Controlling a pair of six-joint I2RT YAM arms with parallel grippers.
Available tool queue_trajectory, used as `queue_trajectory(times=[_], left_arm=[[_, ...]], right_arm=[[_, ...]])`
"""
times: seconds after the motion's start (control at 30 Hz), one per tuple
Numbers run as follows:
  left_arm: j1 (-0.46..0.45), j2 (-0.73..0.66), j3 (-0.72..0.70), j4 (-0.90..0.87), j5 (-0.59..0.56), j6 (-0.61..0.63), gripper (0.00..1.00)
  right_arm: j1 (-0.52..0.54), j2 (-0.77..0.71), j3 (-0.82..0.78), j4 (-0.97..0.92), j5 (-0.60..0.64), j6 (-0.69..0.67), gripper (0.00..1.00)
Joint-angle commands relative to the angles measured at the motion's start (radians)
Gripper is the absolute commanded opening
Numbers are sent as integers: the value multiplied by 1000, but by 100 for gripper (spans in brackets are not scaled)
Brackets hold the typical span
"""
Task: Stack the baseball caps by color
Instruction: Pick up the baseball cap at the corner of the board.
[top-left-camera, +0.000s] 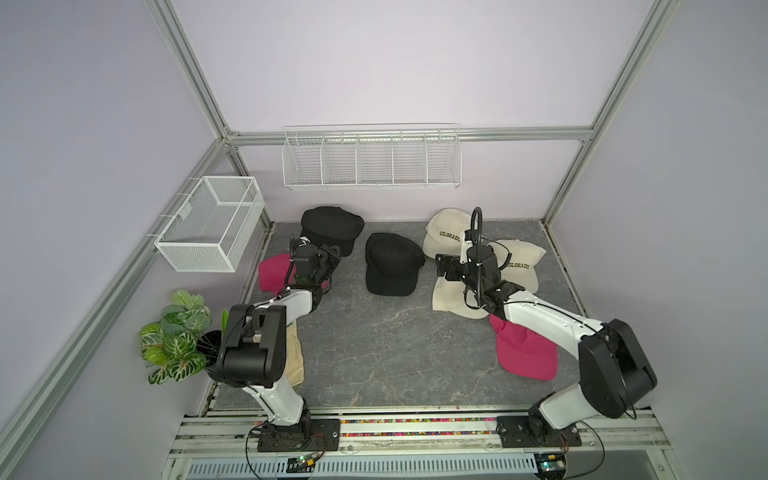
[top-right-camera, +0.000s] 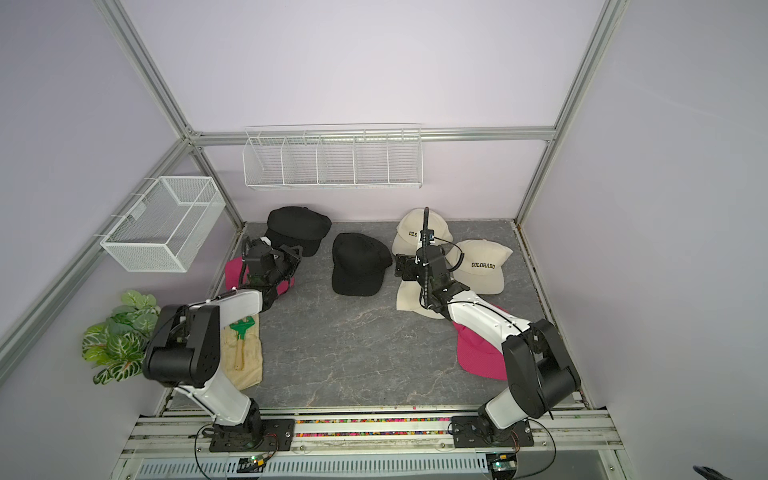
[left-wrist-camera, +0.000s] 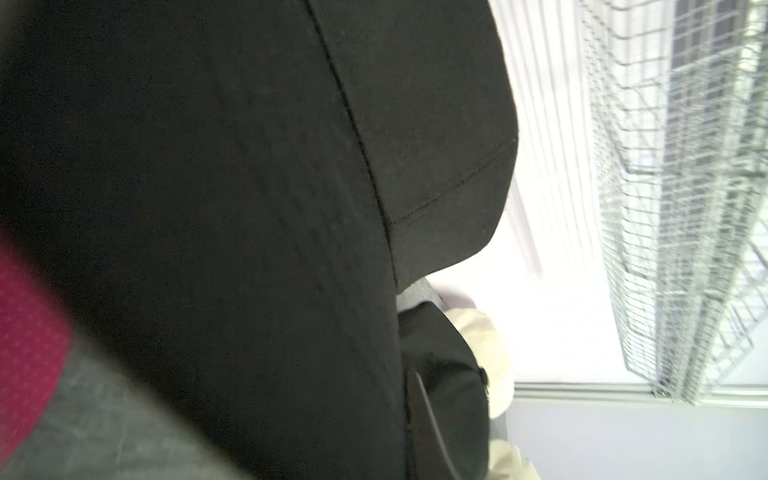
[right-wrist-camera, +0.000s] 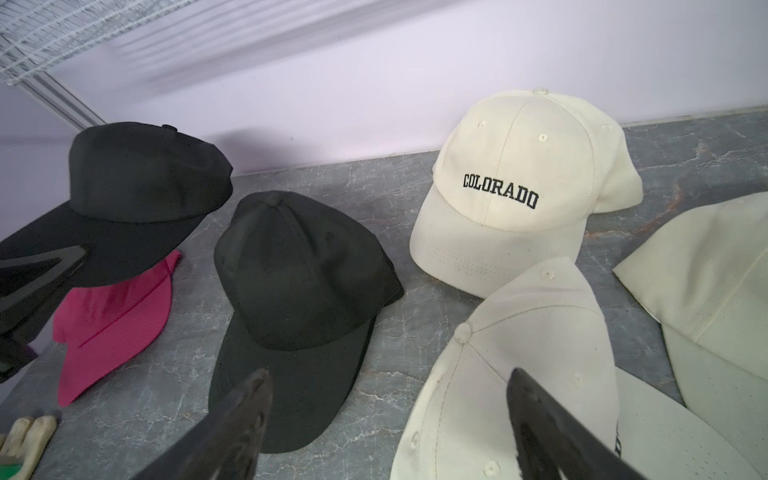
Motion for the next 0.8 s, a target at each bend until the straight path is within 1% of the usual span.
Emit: queue_trajectory(times=[0.0,0.03,0.1,0.2,0.27,0.37,0.4,0.43,0.5,0.6,0.67,0.77], left_arm=[[-9,-155,-29,-188,-10,128,0],[-9,-202,-42,-230,-18,147,0],[-10,-282,-75,-260,10,185,0],[-9,-360,-63,-335,116,250,0],[-9,-385,-29,-364,239,266,0],[-11,-388,23,-334,431,271,0],[-14,-386,40,-330,473,270,0],[-20,-381,60,-338,508,279,0],[-40,-372,93,-377,550,324,0],[-81,-347,139,-461,553,382,0],[-102,-328,142,-453,560,378,0],[-130,-282,152,-421,609,372,0]], right_arm=[[-14,-38,-34,82,-5,38,89],[-18,-41,-34,89,-22,48,89],[-25,-42,-35,120,-76,51,89],[-37,-43,-35,173,-149,76,89],[-64,-34,-35,239,-256,115,89],[-127,-11,-30,376,-479,208,89],[-144,-4,-24,397,-532,235,89],[-163,-2,-10,387,-567,260,89],[-195,-14,28,279,-592,276,89],[-241,-61,38,163,-633,262,89],[-276,-105,22,116,-683,261,89],[-302,-172,6,43,-748,254,89]])
